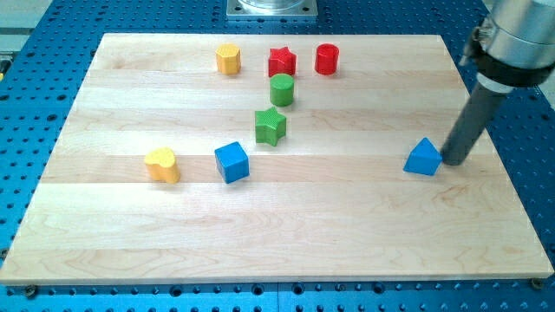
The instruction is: Move the triangle to the top of the heart
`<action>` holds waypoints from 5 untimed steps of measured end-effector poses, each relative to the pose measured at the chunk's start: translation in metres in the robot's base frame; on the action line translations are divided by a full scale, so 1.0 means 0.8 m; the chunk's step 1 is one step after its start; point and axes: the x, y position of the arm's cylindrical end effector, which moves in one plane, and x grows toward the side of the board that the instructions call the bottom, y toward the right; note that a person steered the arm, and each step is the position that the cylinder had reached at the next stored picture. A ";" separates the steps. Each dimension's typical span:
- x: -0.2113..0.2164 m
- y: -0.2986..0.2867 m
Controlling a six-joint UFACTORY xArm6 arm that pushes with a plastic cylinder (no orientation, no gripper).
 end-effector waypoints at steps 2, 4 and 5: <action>0.054 -0.176; 0.105 -0.245; 0.106 -0.338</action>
